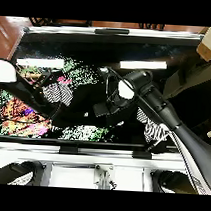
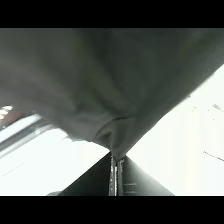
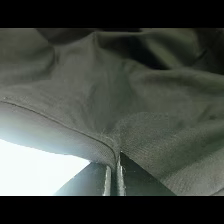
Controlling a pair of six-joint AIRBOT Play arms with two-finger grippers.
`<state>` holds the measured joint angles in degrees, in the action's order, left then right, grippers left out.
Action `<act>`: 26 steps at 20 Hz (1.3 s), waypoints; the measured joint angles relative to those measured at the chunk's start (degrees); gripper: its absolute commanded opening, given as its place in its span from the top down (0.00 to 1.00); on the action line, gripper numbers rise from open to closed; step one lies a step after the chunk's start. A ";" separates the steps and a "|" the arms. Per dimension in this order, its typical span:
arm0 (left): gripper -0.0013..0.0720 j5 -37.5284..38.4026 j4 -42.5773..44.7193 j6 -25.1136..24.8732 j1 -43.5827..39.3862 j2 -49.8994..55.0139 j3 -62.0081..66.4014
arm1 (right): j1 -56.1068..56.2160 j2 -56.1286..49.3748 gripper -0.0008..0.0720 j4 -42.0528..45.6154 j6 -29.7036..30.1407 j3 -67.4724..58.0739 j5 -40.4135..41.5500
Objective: Fold the shirts.
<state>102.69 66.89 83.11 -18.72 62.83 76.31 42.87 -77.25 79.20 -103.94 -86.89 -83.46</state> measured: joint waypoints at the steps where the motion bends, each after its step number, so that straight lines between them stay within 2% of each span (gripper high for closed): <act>1: 0.91 0.87 -1.31 0.00 0.20 -1.46 0.48 | 0.31 0.68 0.88 -0.15 -0.04 -0.59 -1.01; 5: 0.91 2.36 -3.02 1.86 0.57 -5.46 0.26 | 1.03 2.82 0.88 -1.14 -0.92 -1.46 -5.14; 9: 0.91 2.01 -3.39 2.01 0.79 -5.25 -8.68 | 1.18 0.87 0.88 -1.88 -0.90 2.05 -5.90; 15: 0.90 -6.69 -2.34 -0.68 3.37 -1.14 -19.58 | 1.25 -3.96 0.88 -2.36 -0.50 4.44 0.11; 16: 0.83 -9.03 -2.27 -0.87 3.82 -0.76 -19.91 | 1.25 -4.33 0.88 -2.32 -0.50 4.55 1.01; 18: 0.42 -13.49 -2.21 -1.22 4.48 -0.22 -20.26 | 1.25 -4.74 0.88 -2.38 -0.50 4.68 2.27; 19: 0.26 -14.99 -2.14 -1.53 4.66 -0.04 -20.35 | 1.25 -4.92 0.88 -2.40 -0.50 4.70 2.80; 26: 0.25 -17.68 -1.86 -2.78 8.24 -0.59 -17.31 | 1.20 -5.22 0.88 -2.58 -1.09 4.79 4.02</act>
<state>85.01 65.04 80.34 -10.48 62.24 59.00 44.07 -82.48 76.62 -105.03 -82.11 -79.44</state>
